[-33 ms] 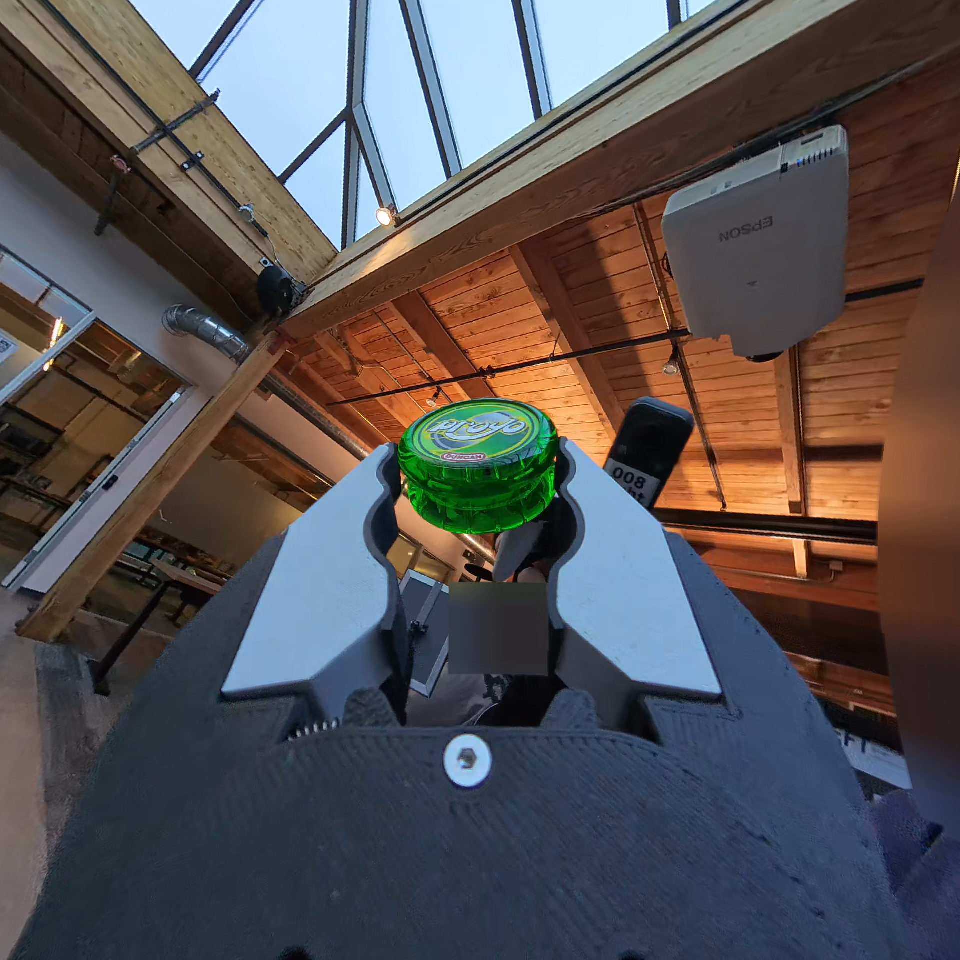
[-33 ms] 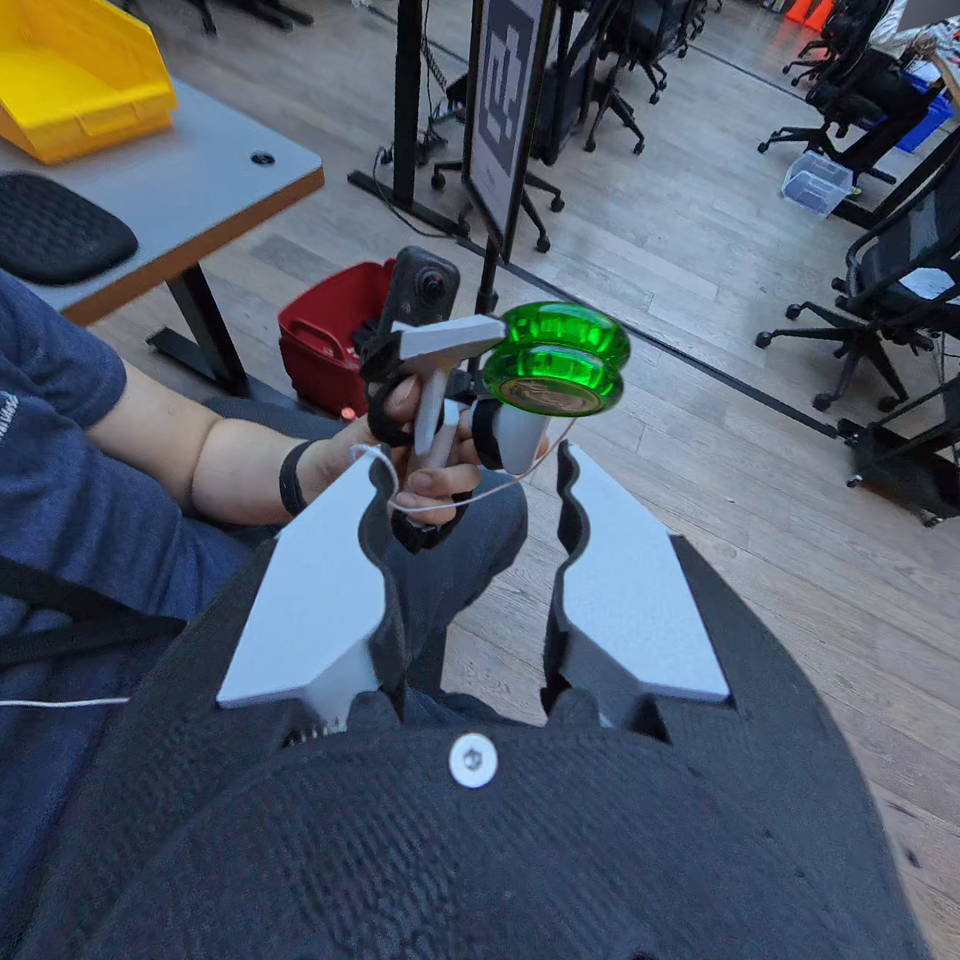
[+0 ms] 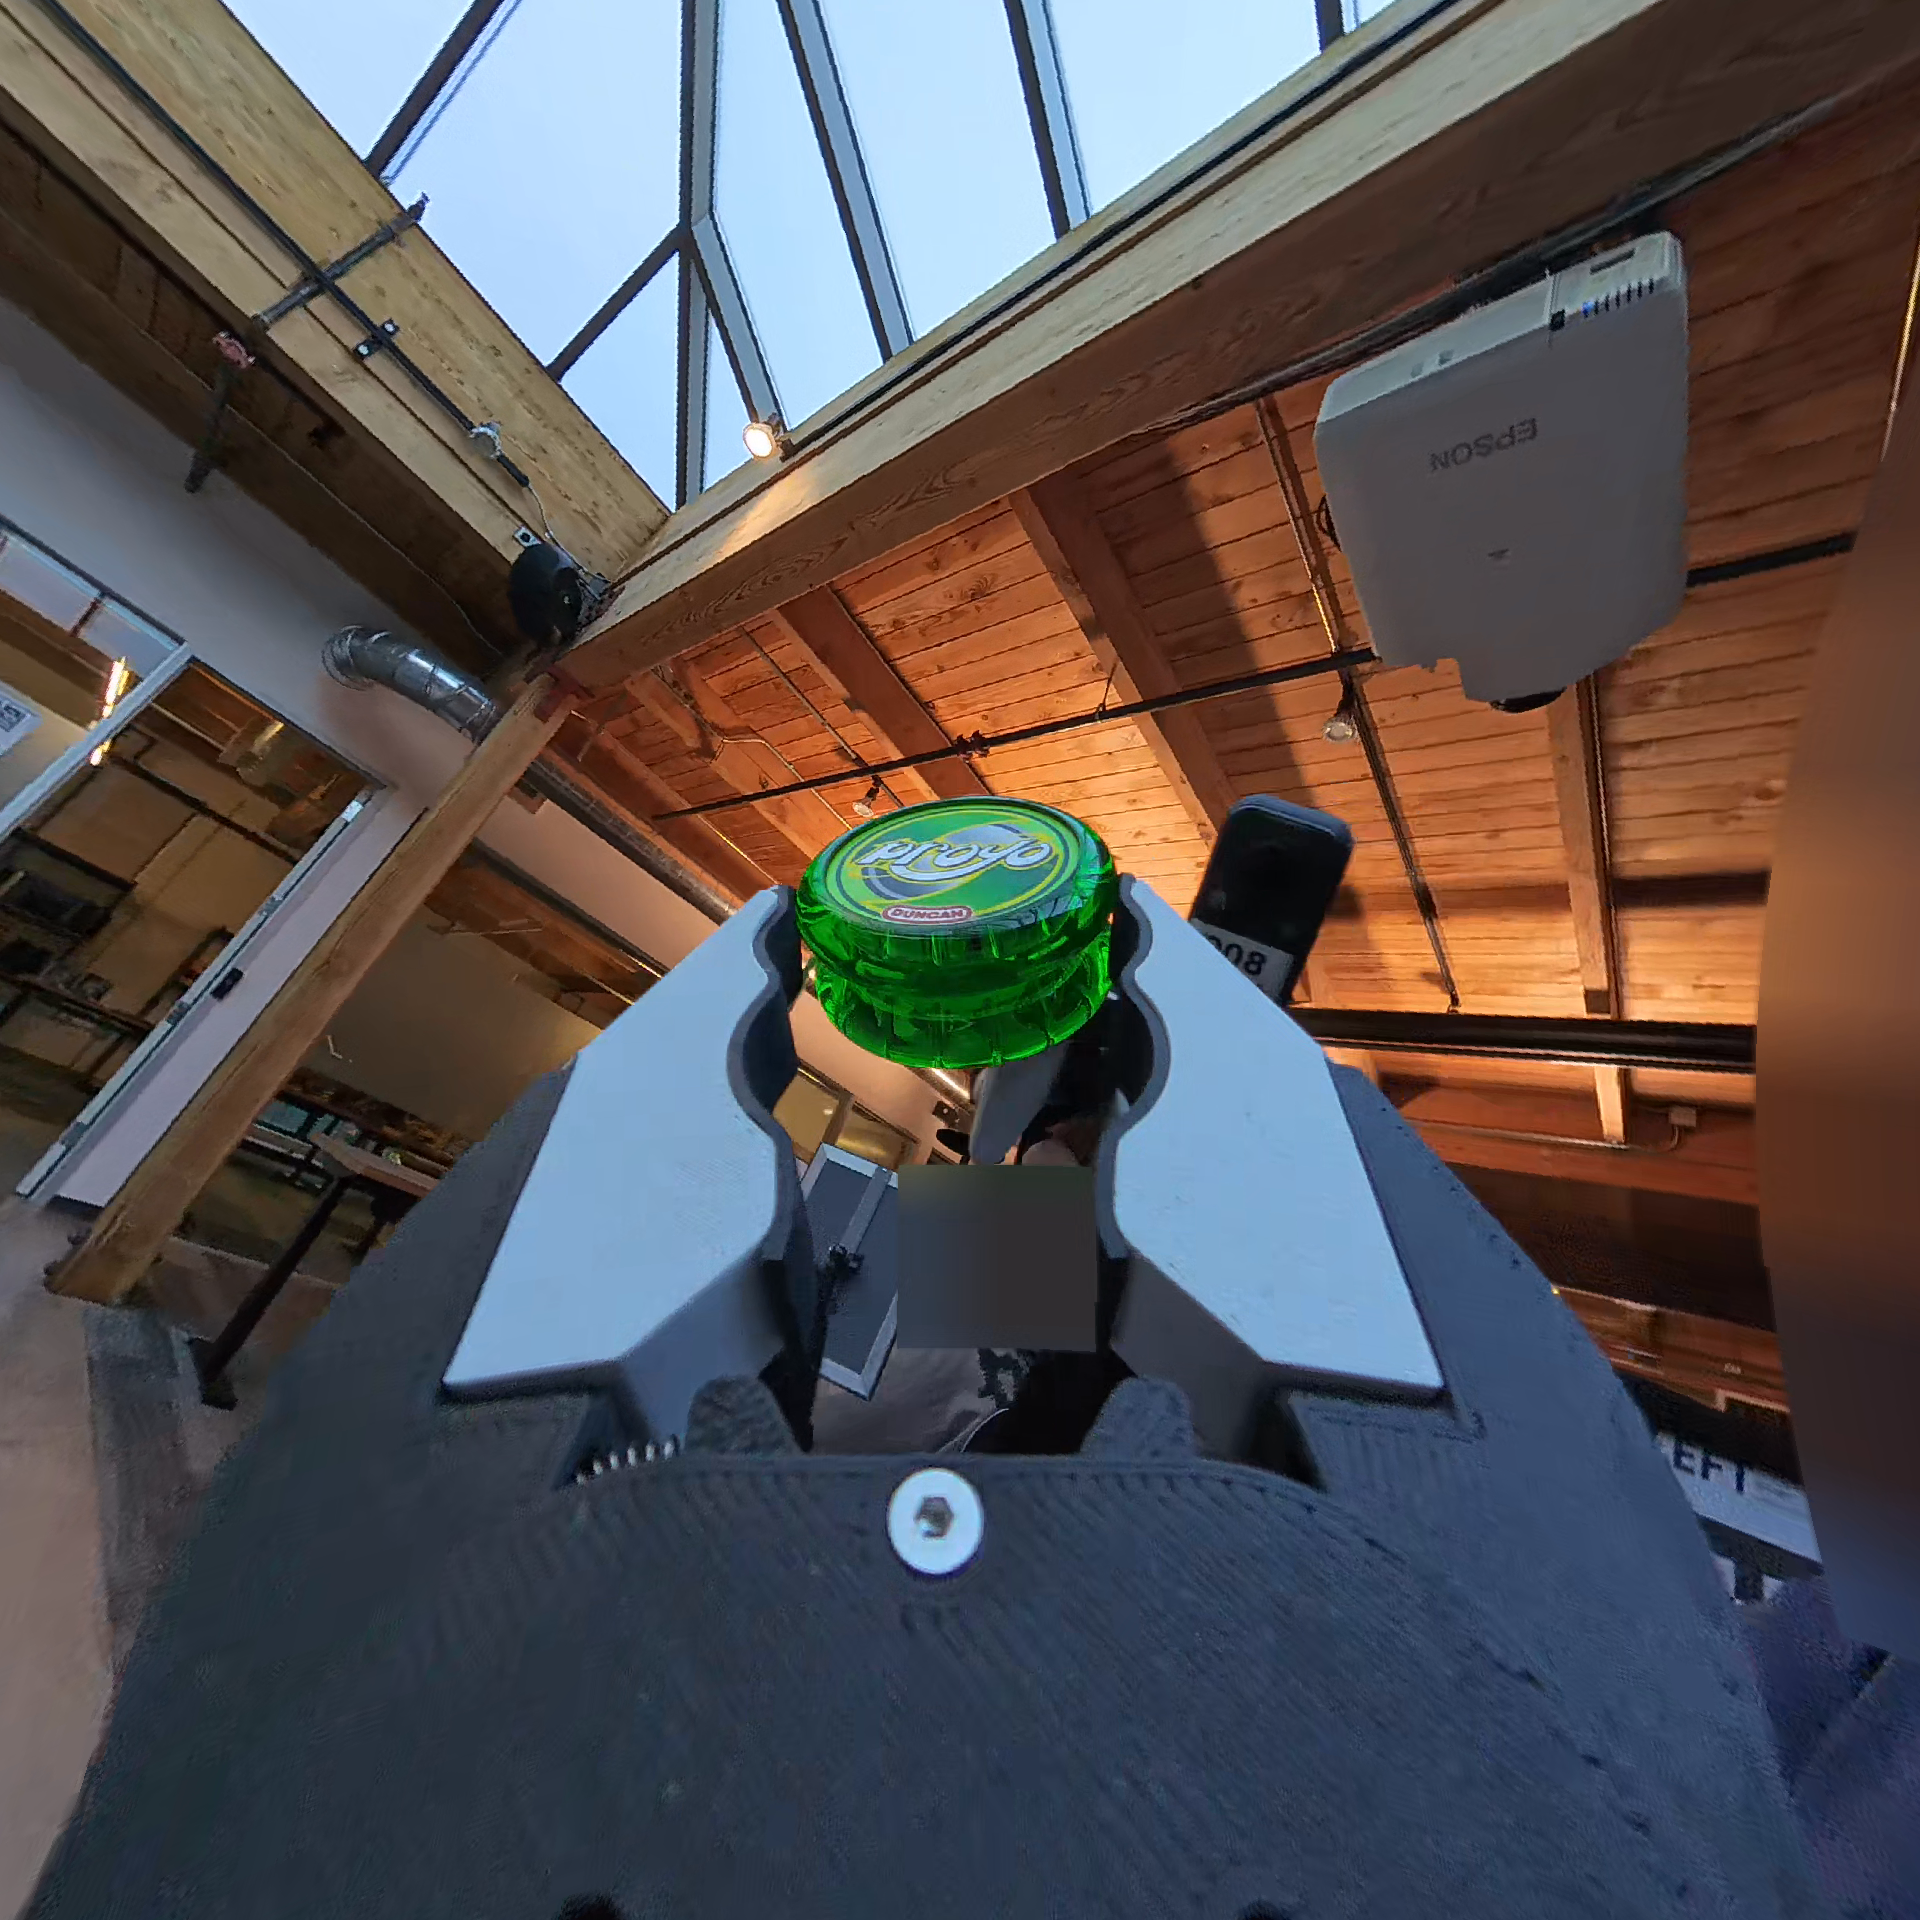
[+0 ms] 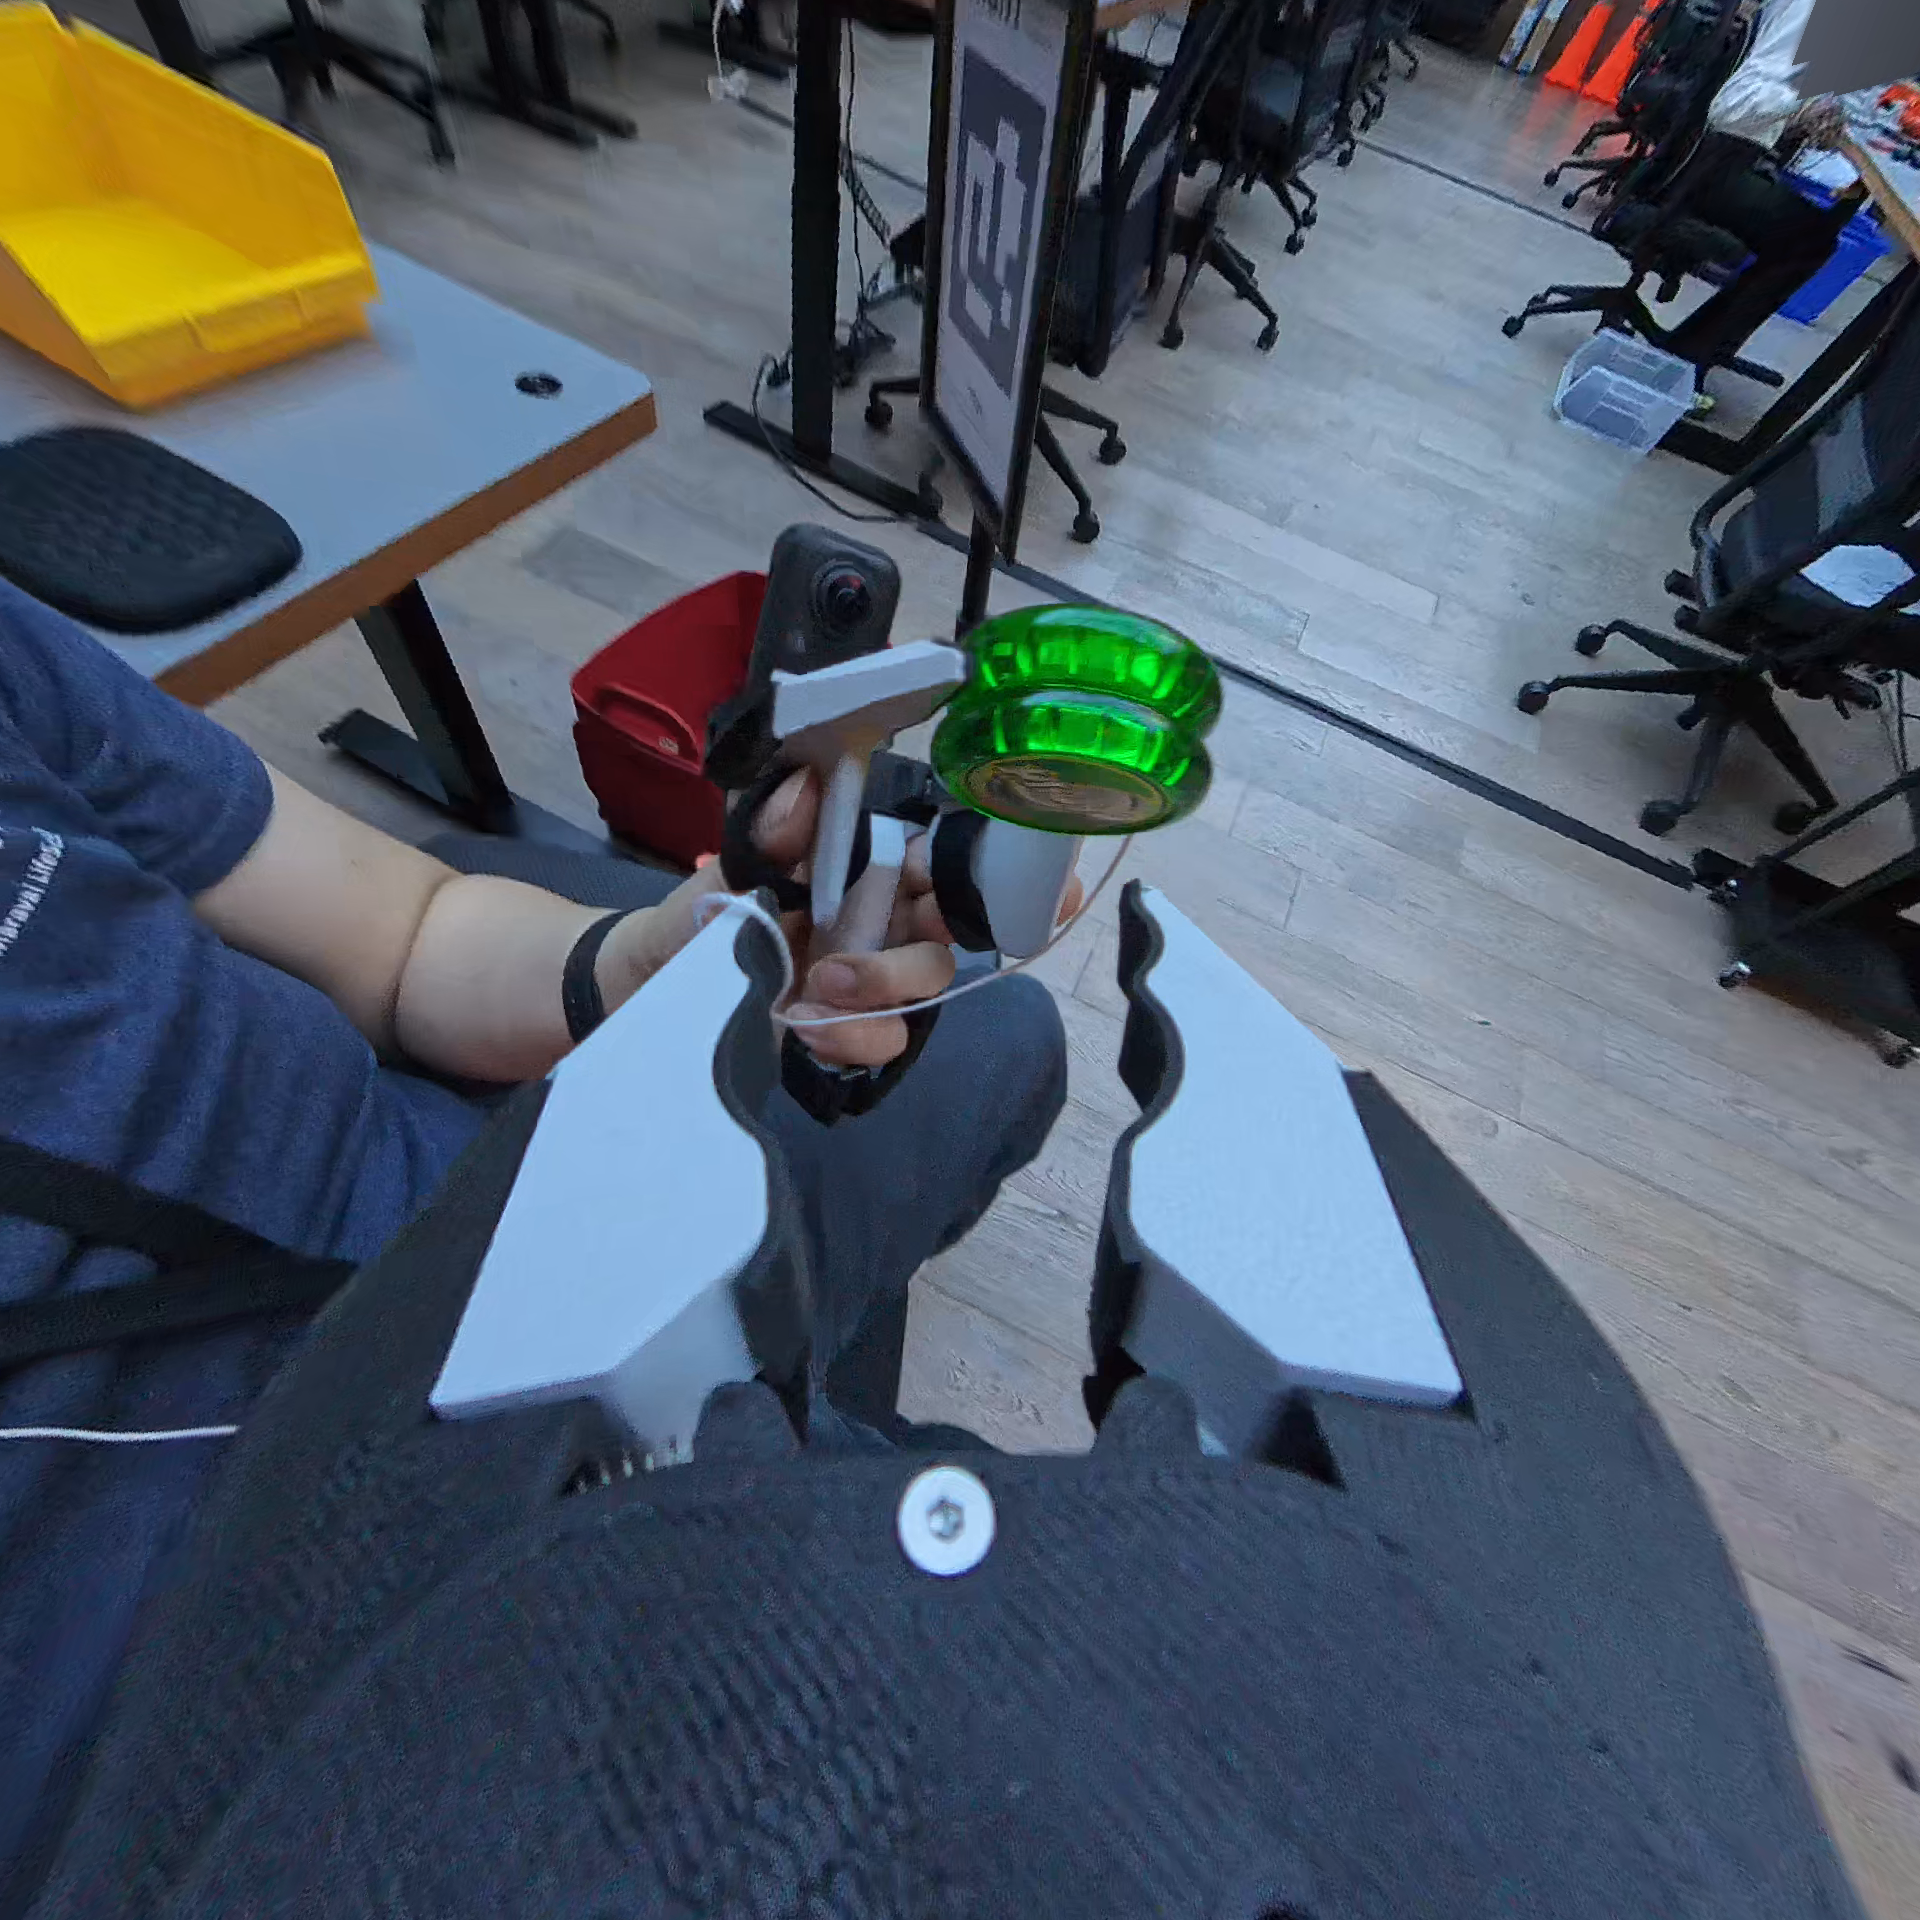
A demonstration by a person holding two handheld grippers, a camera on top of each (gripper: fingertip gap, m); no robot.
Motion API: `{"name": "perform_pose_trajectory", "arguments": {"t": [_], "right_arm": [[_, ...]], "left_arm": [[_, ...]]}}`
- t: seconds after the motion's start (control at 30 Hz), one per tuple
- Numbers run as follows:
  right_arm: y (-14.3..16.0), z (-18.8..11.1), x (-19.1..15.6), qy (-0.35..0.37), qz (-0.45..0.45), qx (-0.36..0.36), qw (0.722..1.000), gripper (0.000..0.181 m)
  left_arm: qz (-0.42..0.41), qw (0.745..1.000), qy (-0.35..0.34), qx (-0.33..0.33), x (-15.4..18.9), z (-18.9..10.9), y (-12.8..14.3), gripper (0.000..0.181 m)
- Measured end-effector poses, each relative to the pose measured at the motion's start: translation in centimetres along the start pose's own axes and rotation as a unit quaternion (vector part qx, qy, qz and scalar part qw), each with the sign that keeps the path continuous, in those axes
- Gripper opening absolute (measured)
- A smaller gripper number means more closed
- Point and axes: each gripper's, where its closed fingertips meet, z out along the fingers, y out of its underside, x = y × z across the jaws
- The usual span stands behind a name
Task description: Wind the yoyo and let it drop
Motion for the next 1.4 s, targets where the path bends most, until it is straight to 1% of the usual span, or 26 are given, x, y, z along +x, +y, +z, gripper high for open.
{"name": "perform_pose_trajectory", "arguments": {"t": [0.07, 0.13, 0.17, 0.2, 0.23, 0.27, 0.3, 0.33, 0.4, 0.47, 0.57, 0.63, 0.7, 0.77, 0.93, 1.07, 1.3, 1.4], "right_arm": [[0.1, -0.6, -0.4, -0.040, 0.022, 0.024, 0.999, 0.064], [1.2, -1.1, -0.7, -0.075, 0.058, 0.015, 0.995, 0.059], [2.3, -1.1, -0.5, -0.072, 0.071, -0.003, 0.995, 0.058], [3.2, -1.1, 0.3, -0.048, 0.074, -0.020, 0.996, 0.058], [3.8, -1.0, 1.3, -0.010, 0.064, -0.025, 0.998, 0.059], [4.2, -1.1, 1.7, 0.013, 0.044, -0.029, 0.999, 0.059], [4.2, -1.1, 1.4, 0.016, 0.027, -0.027, 0.999, 0.061], [3.7, -1.1, 0.8, 0.009, 0.020, -0.011, 1.000, 0.063], [1.8, -1.1, 0.1, -0.006, 0.034, 0.049, 0.998, 0.064], [0.3, -1.2, 0.2, -0.006, 0.049, 0.100, 0.994, 0.065], [-1.3, -1.3, 0.7, 0.023, 0.045, 0.165, 0.985, 0.068], [-1.8, -1.2, 0.5, 0.057, -0.003, 0.184, 0.981, 0.070], [-1.7, -0.9, 0.9, 0.113, -0.056, 0.172, 0.977, 0.070], [-1.5, -0.4, 0.8, 0.142, -0.092, 0.155, 0.973, 0.070], [-1.8, -0.4, 0.4, 0.151, -0.105, 0.148, 0.972, 0.068], [-1.2, -0.2, 1.0, 0.169, -0.104, 0.119, 0.973, 0.066], [-0.7, 0.3, 1.0, 0.192, -0.119, 0.100, 0.969, 0.060], [-0.5, -0.1, 1.0, 0.187, -0.129, 0.092, 0.969, 0.060]], "left_arm": [[0.010, 1.000, 0.010, 0.002, 0.7, 0.1, -0.3, 0.057], [0.009, 1.000, 0.014, 0.008, 1.1, 0.0, -0.8, 0.058], [0.005, 1.000, 0.015, 0.012, 1.1, 0.0, -1.2, 0.058], [0.002, 1.000, 0.015, 0.016, 1.1, -0.1, -1.5, 0.058], [0.003, 1.000, 0.016, 0.017, 1.2, -0.1, -1.7, 0.058], [0.006, 1.000, 0.018, 0.015, 1.3, -0.2, -1.7, 0.058], [0.011, 1.000, 0.019, 0.014, 1.3, -0.2, -1.7, 0.058], [0.016, 1.000, 0.019, 0.014, 1.4, -0.2, -1.6, 0.058], [0.021, 1.000, 0.020, 0.010, 1.4, -0.2, -1.1, 0.058], [0.017, 1.000, 0.023, 0.005, 1.5, -0.1, -0.5, 0.058], [0.010, 1.000, 0.020, -0.001, 1.5, -0.1, 0.2, 0.058], [0.003, 1.000, 0.021, -0.004, 1.7, 0.0, 0.6, 0.058], [-0.004, 1.000, 0.023, -0.007, 1.9, 0.1, 0.9, 0.058], [-0.010, 1.000, 0.025, -0.011, 2.1, 0.3, 1.4, 0.058], [-0.022, 0.999, 0.027, -0.014, 2.3, 0.3, 2.1, 0.058], [-0.029, 0.999, 0.028, -0.014, 2.3, 0.4, 2.6, 0.058], [-0.037, 0.999, 0.025, -0.013, 2.4, 0.4, 3.2, 0.059], [-0.055, 0.997, 0.036, -0.035, 2.4, 0.5, 3.7, 0.059]]}}
